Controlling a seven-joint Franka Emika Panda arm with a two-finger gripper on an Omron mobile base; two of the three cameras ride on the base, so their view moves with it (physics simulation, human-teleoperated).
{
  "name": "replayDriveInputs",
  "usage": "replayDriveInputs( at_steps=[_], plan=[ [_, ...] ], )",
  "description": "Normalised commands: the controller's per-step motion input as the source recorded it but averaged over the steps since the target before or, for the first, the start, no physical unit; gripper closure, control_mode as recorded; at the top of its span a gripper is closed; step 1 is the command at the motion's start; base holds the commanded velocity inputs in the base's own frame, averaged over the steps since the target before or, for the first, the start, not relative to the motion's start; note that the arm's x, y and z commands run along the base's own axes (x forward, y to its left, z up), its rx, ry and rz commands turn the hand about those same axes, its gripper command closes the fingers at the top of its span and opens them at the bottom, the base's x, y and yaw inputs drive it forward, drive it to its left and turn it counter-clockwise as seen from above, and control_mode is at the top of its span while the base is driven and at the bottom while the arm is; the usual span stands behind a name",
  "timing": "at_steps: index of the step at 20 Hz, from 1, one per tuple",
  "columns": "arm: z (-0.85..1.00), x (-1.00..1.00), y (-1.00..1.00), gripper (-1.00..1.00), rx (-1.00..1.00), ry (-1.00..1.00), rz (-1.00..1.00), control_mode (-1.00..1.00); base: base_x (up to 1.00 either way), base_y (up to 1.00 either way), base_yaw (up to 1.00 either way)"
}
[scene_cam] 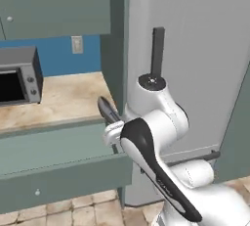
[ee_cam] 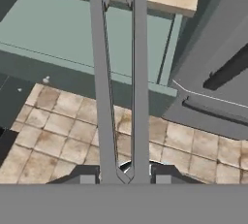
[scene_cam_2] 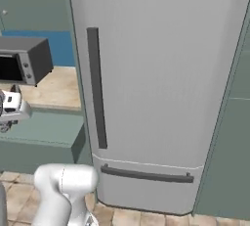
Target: Take the tongs from the drawer on the left and place them on the dining counter next to the tray containing the kebab skewer.
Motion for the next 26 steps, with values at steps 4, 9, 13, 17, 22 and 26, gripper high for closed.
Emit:
replayDriveInputs(
  at_steps=[4,9,13,17,22,26],
  plan=[
    [0.00,0.00,0.00,1.00,0.00,0.00,0.00,1.00,-0.65,-0.05,-0.81],
    [0.00,0.00,0.00,1.00,0.00,0.00,0.00,1.00,-0.82,0.00,-0.76],
    [0.00,0.00,0.00,1.00,0.00,0.00,0.00,1.00,-0.58,0.00,-0.84],
    [0.00,0.00,0.00,1.00,0.00,0.00,0.00,1.00,0.00,0.00,-1.00],
    [0.00,0.00,0.00,1.00,0.00,0.00,0.00,1.00,0.00,0.00,-1.00],
    [0.00,0.00,0.00,1.00,0.00,0.00,0.00,1.00,0.00,0.01,-1.00]
  ],
)
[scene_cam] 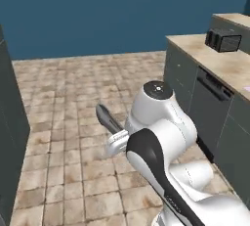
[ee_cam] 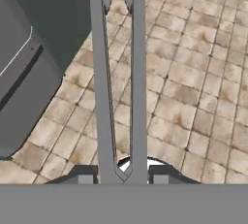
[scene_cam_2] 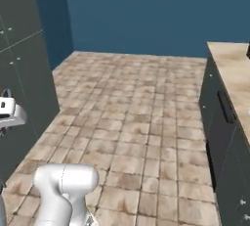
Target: Take the tongs from the drawer on the left and place them on the dining counter next to the tray containing the kebab skewer.
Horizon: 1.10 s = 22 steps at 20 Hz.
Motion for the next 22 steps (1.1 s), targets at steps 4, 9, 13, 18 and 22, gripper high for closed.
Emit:
replayDriveInputs(
  at_steps=[4,9,13,18,22],
  plan=[
    [0.00,0.00,0.00,1.00,0.00,0.00,0.00,1.00,0.04,0.15,-1.00],
    [0.00,0.00,0.00,1.00,0.00,0.00,0.00,1.00,0.75,0.78,-0.76],
    [0.00,0.00,0.00,1.00,0.00,0.00,0.00,1.00,1.00,1.00,-0.42],
    [0.00,0.00,0.00,1.00,0.00,0.00,0.00,1.00,1.00,1.00,-0.37],
    [0.00,0.00,0.00,1.00,0.00,0.00,0.00,1.00,1.00,1.00,-0.37]
  ],
)
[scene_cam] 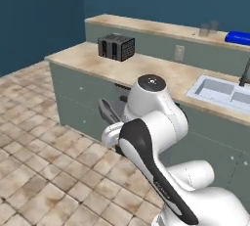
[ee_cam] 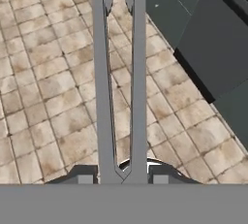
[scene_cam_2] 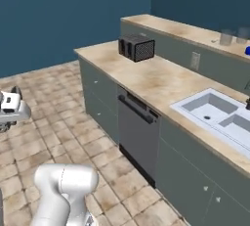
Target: Take the tongs from the drawer on the left and place them on the dining counter next to the tray containing the kebab skewer.
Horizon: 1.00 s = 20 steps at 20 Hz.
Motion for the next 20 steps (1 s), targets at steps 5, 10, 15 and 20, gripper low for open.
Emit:
replayDriveInputs(
  at_steps=[5,10,15,20],
  plan=[
    [0.00,0.00,0.00,1.00,0.00,0.00,0.00,1.00,1.00,1.00,-0.43],
    [0.00,0.00,0.00,1.00,0.00,0.00,0.00,1.00,0.79,1.00,-0.38],
    [0.00,0.00,0.00,1.00,0.00,0.00,0.00,1.00,0.45,1.00,-0.09],
    [0.00,0.00,0.00,1.00,0.00,0.00,0.00,1.00,0.50,1.00,-0.02]
  ],
)
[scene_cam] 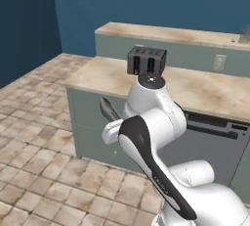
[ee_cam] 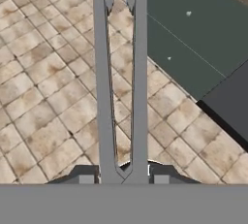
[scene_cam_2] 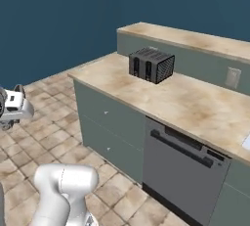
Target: Take the tongs from the drawer on the left and place them on the dining counter next to the tray containing the kebab skewer.
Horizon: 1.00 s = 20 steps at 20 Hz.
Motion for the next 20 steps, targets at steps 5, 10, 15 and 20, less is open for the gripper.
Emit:
replayDriveInputs(
  at_steps=[5,10,15,20],
  plan=[
    [0.00,0.00,0.00,1.00,0.00,0.00,0.00,1.00,0.44,1.00,0.00],
    [0.00,0.00,0.00,1.00,0.00,0.00,0.00,1.00,0.73,1.00,-0.05],
    [0.00,0.00,0.00,1.00,0.00,0.00,0.00,1.00,0.89,1.00,-0.13],
    [0.00,0.00,0.00,1.00,0.00,0.00,0.00,1.00,0.98,1.00,-0.19]
  ],
)
